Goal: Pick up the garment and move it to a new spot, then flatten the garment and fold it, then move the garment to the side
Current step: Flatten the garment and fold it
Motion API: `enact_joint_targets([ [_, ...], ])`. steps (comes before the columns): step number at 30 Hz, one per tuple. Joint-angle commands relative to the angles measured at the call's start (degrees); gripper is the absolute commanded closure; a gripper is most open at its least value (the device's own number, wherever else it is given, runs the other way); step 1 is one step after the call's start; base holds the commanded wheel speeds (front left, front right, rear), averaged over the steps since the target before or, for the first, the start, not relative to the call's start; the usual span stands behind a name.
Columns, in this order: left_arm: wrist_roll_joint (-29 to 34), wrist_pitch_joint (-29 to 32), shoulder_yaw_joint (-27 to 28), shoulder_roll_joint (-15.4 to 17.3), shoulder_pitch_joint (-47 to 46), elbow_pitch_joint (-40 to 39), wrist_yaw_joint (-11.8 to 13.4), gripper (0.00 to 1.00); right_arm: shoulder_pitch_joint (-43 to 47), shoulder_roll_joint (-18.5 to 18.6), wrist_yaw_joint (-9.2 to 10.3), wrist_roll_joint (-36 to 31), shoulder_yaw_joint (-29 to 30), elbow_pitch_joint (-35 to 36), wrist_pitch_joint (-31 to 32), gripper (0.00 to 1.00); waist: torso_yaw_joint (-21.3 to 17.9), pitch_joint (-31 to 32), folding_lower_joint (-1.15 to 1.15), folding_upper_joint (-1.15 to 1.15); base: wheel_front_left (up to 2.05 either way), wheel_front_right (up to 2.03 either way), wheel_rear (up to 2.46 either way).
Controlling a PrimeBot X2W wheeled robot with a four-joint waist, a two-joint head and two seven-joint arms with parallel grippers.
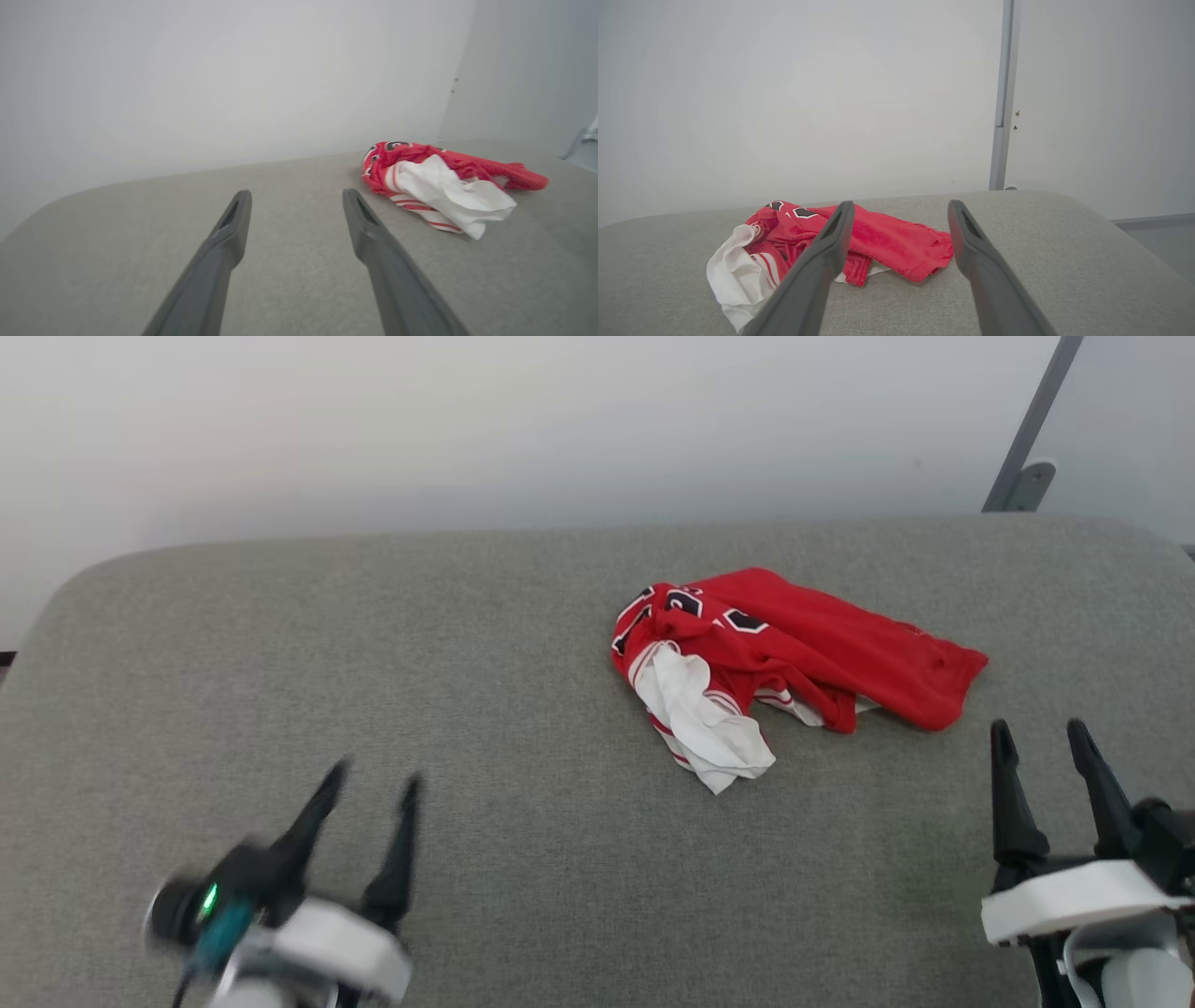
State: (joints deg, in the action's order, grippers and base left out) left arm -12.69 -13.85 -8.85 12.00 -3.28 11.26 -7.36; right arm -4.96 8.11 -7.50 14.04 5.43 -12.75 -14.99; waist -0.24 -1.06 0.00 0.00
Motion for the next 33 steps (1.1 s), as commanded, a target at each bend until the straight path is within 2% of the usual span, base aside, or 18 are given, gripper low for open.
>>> enact_joint_targets([
  [1, -1.3, 1.1, -2.6, 2.2, -4.3, -0.1, -0.1, 0.00, -0.9, -0.4, 0.02, 0.0, 0.1, 0.5, -0.3, 0.00, -0.4, -0.9, 0.00, 0.00, 0.00, 0.00, 0.00],
  [4, -8.3, 7.9, -9.4, 5.5, -12.1, 0.5, 0.0, 0.00, -1.9, -1.3, 0.02, -0.1, -0.2, 0.9, -0.3, 0.00, -1.2, -2.5, 0.00, 0.00, 0.00, 0.00, 0.00],
  [8, -20.6, 23.1, -15.0, 7.9, -22.4, 2.5, 0.0, 0.00, -3.2, -2.2, 0.02, 0.0, -0.9, 1.1, -0.3, 0.00, -2.9, -4.9, 0.00, 0.00, 0.00, 0.00, 0.00],
  [11, -28.0, 35.7, -16.6, 7.0, -27.8, 6.8, 0.0, 0.00, -4.3, -2.9, 0.02, 0.1, -1.4, 1.2, -0.3, 0.00, -4.4, -6.7, 0.00, 0.00, 0.00, 0.00, 0.00],
  [12, -28.0, 35.7, -16.6, 7.0, -27.8, 6.8, 0.0, 0.00, -4.3, -2.9, 0.02, 0.1, -1.4, 1.2, -0.3, 0.00, -4.4, -6.7, 0.00, 0.00, 0.00, 0.00, 0.00],
  [15, -34.9, 46.8, -16.5, 4.1, -32.2, 11.7, 0.7, 0.00, -5.1, -3.6, 0.02, 0.5, -1.6, 1.0, -0.3, 0.00, -6.1, -7.9, 0.00, 0.00, 0.00, 0.00, 0.00],
  [18, -38.5, 55.3, -17.1, 2.7, -36.2, 14.8, 1.7, 0.00, -6.2, -4.2, 0.02, 0.6, -1.5, 1.2, -0.3, 0.00, -7.8, -9.7, 0.00, 0.00, 0.00, 0.00, 0.00],
  [23, -40.7, 60.2, -17.1, 0.4, -40.2, 18.7, 3.4, 0.00, -7.3, -4.7, 0.02, 1.1, -1.3, 1.4, -0.3, 0.00, -10.5, -12.0, 0.00, 0.00, 0.00, 0.00, 0.00],
  [27, -40.9, 59.6, -16.9, -0.8, -42.4, 21.4, 3.7, 0.00, -8.2, -5.0, 0.02, 1.3, -1.3, 1.3, -0.3, 0.00, -12.3, -13.3, 0.00, 0.00, 0.00, 0.00, 0.00],
  [31, -40.1, 58.2, -17.6, -1.5, -43.7, 24.2, 2.6, 0.00, -8.7, -5.2, 0.02, 1.6, -1.4, 1.2, -0.3, 0.00, -13.4, -14.0, 0.00, 0.00, 0.00, 0.00, 0.00],
  [32, -39.8, 57.5, -17.6, -1.5, -44.1, 24.8, 2.4, 0.50, -8.8, -5.2, 0.02, 1.6, -1.3, 1.1, -0.3, 0.00, -13.6, -14.0, 0.00, 0.00, 0.00, 0.00, 0.00],
  [33, -39.6, 57.0, -17.8, -1.5, -44.4, 25.5, 2.3, 0.87, -8.7, -5.1, 0.02, 1.7, -1.2, 1.1, -0.3, 0.00, -13.7, -14.0, 0.00, 0.00, 0.00, 0.00, 0.00],
])
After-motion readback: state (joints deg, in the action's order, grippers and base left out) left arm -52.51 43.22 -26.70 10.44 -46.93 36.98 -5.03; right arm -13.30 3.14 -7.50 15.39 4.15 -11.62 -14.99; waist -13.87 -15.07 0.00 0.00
